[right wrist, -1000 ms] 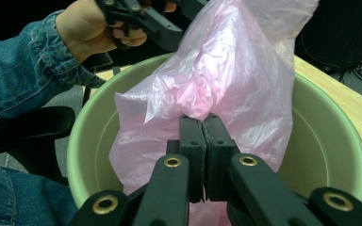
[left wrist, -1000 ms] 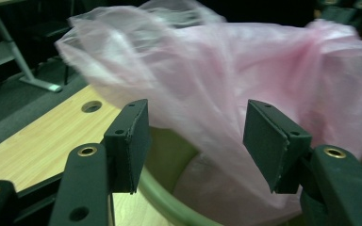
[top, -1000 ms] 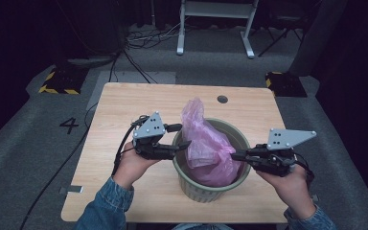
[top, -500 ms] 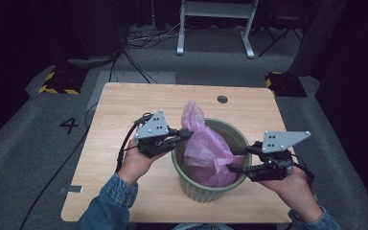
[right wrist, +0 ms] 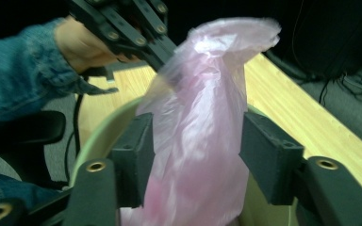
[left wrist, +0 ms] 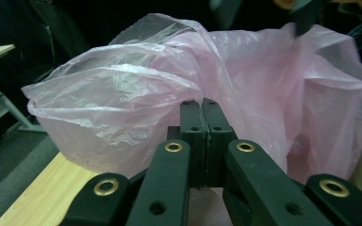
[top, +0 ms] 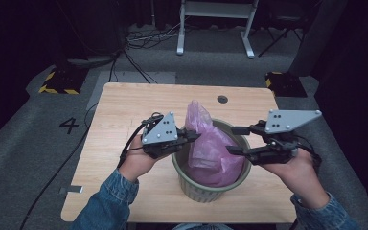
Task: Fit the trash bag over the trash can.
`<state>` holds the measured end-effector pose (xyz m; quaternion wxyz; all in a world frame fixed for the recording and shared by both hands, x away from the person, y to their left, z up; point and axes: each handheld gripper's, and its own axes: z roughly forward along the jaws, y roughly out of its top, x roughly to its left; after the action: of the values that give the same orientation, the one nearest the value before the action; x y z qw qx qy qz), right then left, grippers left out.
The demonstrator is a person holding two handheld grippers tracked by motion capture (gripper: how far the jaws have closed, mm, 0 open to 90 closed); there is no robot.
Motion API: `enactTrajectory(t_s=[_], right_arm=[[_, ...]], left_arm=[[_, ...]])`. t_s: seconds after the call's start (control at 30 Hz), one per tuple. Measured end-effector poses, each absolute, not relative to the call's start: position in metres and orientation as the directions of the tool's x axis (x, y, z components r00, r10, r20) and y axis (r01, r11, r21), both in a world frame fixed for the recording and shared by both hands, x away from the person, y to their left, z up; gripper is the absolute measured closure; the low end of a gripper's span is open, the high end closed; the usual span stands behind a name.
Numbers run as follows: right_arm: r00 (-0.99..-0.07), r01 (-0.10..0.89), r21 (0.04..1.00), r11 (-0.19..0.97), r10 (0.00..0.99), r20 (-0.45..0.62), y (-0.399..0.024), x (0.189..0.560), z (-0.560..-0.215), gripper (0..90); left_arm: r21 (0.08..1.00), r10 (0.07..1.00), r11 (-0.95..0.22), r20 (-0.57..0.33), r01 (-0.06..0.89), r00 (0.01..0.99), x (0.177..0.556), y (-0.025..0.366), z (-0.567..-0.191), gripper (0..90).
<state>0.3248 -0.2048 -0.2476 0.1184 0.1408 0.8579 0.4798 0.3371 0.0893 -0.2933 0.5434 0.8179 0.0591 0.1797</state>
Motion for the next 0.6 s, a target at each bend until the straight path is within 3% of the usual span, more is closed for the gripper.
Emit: enactTrajectory(t_s=[0.13, 0.23, 0.4, 0.6], right_arm=[[-0.944, 0.157, 0.799, 0.581, 0.327, -0.052, -0.191, 0.334, -0.265, 72.4], [-0.960, 0.156, 0.729, 0.667, 0.276, -0.047, -0.177, 0.334, -0.284, 80.3], [-0.969, 0.154, 0.678, 0.719, 0.243, -0.038, -0.161, 0.332, -0.298, 77.1], [-0.968, 0.177, 0.683, 0.709, 0.251, -0.010, -0.163, 0.330, -0.303, 55.3]], left_arm=[[0.912, 0.299, -0.398, 0.232, -0.101, 0.925, 0.338, 0.088, -0.293, 89.4], [0.913, 0.303, -0.398, 0.228, -0.095, 0.925, 0.341, 0.087, -0.293, 89.4], [0.904, 0.288, -0.417, 0.234, -0.098, 0.929, 0.341, 0.079, -0.296, 89.3], [0.885, 0.245, -0.452, 0.245, -0.114, 0.938, 0.338, 0.072, -0.301, 89.3]])
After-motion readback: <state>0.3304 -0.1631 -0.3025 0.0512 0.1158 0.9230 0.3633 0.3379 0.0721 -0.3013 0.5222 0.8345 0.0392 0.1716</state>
